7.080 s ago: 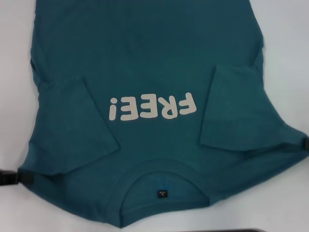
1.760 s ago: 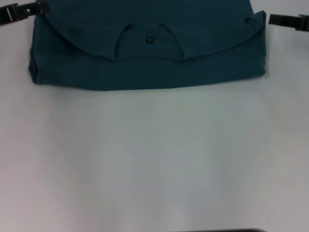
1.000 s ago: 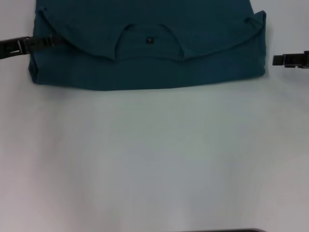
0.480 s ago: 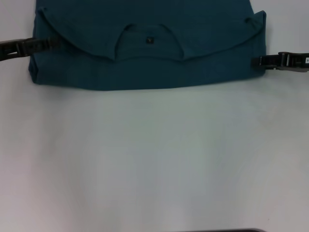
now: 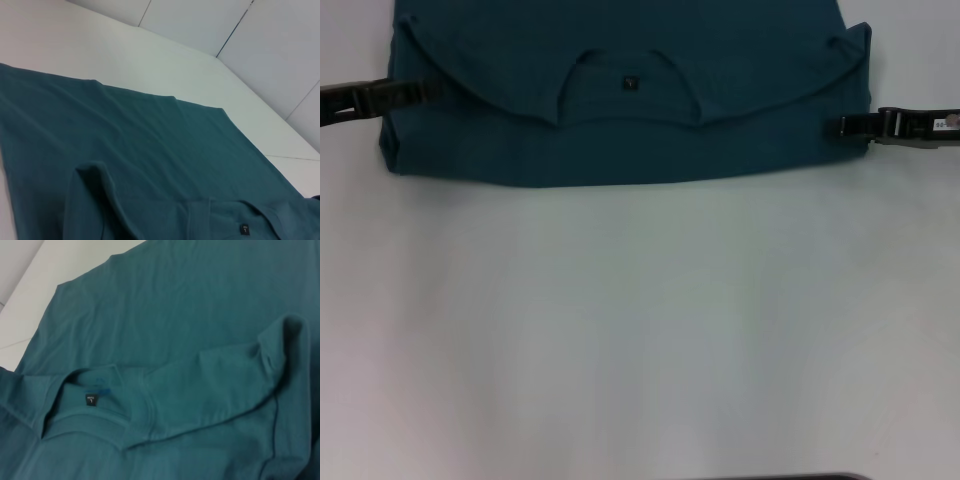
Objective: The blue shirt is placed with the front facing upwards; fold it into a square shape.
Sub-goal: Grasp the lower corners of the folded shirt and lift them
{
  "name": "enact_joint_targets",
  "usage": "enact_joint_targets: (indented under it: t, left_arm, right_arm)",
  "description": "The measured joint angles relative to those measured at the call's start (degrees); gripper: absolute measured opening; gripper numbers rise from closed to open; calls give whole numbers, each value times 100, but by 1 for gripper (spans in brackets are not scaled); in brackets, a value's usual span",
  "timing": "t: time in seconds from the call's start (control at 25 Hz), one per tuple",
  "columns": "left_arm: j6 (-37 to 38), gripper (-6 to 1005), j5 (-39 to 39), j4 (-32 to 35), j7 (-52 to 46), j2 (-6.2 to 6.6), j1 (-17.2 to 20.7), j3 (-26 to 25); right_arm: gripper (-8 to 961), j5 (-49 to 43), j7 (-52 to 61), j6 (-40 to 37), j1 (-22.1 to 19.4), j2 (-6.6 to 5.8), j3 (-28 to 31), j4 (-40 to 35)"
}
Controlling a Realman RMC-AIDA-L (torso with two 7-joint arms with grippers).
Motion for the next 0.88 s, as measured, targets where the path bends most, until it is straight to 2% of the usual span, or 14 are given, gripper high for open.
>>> enact_joint_targets:
  t: [0.28, 0.48, 0.88]
  left_arm:
    - [0, 860, 6, 0, 2, 8, -3, 4]
    - [0, 860, 13, 7, 3, 9, 13, 5]
    - [-63, 860, 73, 77, 15, 15, 79, 83]
  right_arm:
    - [592, -1, 19, -167, 54, 34, -33, -84]
    - [367, -4, 25, -208, 57, 33, -64, -92]
    - [173, 21, 19, -207, 28, 18, -62, -90]
